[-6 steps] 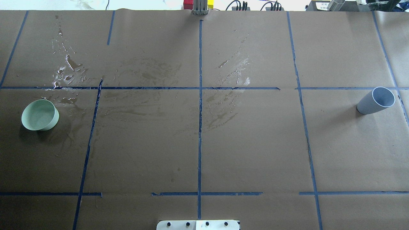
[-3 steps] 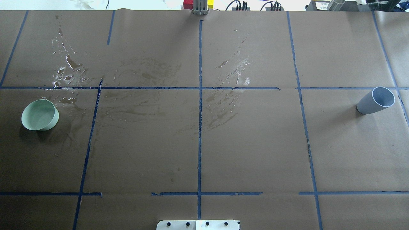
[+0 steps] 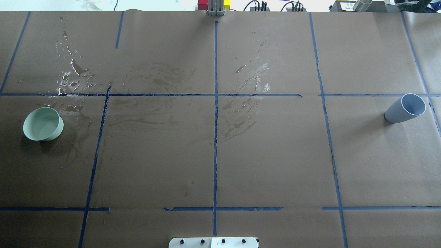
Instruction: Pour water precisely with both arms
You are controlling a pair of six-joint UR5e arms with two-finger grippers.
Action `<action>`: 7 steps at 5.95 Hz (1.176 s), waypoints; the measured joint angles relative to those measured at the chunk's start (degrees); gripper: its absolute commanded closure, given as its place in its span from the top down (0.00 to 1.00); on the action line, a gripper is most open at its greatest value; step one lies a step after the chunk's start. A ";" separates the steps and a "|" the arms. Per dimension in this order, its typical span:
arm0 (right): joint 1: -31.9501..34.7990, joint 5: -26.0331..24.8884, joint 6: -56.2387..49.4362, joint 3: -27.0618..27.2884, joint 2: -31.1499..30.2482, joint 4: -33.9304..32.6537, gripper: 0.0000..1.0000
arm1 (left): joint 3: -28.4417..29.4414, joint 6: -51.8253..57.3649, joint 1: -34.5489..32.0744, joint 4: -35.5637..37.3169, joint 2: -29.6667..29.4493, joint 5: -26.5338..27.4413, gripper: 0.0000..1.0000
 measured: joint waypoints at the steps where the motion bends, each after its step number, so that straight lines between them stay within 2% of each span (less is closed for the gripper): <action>1: -0.03 -0.14 -0.04 1.68 -1.13 -0.01 1.00 | -0.20 0.17 0.07 -0.08 0.15 -0.18 1.00; 3: -0.71 -0.27 -0.17 3.47 -3.26 -0.28 1.00 | 0.10 0.01 0.13 -0.05 0.85 -0.27 1.00; 7: -4.18 -0.31 -0.18 3.23 -6.36 -0.35 1.00 | -0.35 0.16 0.45 0.03 1.96 -0.18 1.00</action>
